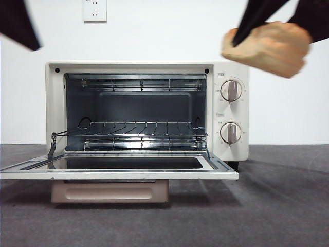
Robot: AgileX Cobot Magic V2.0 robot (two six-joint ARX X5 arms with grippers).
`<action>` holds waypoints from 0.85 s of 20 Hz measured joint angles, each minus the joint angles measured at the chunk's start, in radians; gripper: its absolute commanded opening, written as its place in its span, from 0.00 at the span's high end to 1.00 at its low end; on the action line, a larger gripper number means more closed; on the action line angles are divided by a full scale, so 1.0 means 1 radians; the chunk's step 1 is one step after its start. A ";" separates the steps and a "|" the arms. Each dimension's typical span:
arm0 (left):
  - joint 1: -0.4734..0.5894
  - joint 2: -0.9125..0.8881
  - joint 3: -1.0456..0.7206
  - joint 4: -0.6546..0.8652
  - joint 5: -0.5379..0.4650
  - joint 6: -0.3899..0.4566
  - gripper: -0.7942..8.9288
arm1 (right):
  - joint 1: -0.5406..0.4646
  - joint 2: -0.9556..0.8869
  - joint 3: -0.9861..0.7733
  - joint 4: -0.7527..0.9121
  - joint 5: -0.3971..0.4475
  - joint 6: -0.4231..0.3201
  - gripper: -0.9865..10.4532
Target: The left arm flap open the oven, the right arm pick bread and place it into oven, the left arm flap close the oven
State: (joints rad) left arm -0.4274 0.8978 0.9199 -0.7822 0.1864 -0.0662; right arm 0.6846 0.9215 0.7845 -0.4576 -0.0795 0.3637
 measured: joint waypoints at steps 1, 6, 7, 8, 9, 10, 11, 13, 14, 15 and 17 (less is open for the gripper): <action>0.012 -0.055 -0.037 -0.010 0.000 0.000 0.90 | 0.011 0.031 0.006 0.025 -0.007 0.009 0.72; 0.030 -0.268 -0.114 -0.121 0.000 0.000 0.90 | 0.077 0.227 0.022 0.208 -0.034 0.080 0.72; 0.030 -0.296 -0.114 -0.126 0.000 0.000 0.90 | 0.085 0.266 0.031 0.236 -0.033 0.093 0.72; 0.031 -0.321 -0.114 -0.127 0.000 0.000 0.90 | 0.094 0.315 0.050 0.267 -0.033 0.110 0.72; 0.030 -0.343 -0.114 -0.127 0.000 0.000 0.90 | 0.100 0.355 0.074 0.286 -0.032 0.122 0.72; 0.030 -0.359 -0.114 -0.127 0.000 0.000 0.90 | 0.107 0.404 0.107 0.305 -0.023 0.133 0.72; 0.030 -0.367 -0.114 -0.128 0.000 0.000 0.90 | 0.108 0.442 0.136 0.320 -0.015 0.138 0.72; 0.031 -0.374 -0.114 -0.137 0.000 0.000 0.90 | 0.109 0.527 0.199 0.343 0.018 0.152 0.72; 0.030 -0.375 -0.114 -0.144 0.000 0.000 0.90 | 0.109 0.571 0.229 0.350 0.055 0.160 0.72; 0.030 -0.375 -0.114 -0.150 0.000 0.000 0.90 | 0.109 0.606 0.250 0.352 0.092 0.164 0.72; 0.030 -0.375 -0.114 -0.156 0.000 0.000 0.90 | 0.108 0.673 0.291 0.370 0.155 0.168 0.72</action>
State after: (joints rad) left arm -0.3973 0.5232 0.8062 -0.9382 0.1864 -0.0662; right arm 0.7929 1.5948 1.0760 -0.0875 0.0753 0.5320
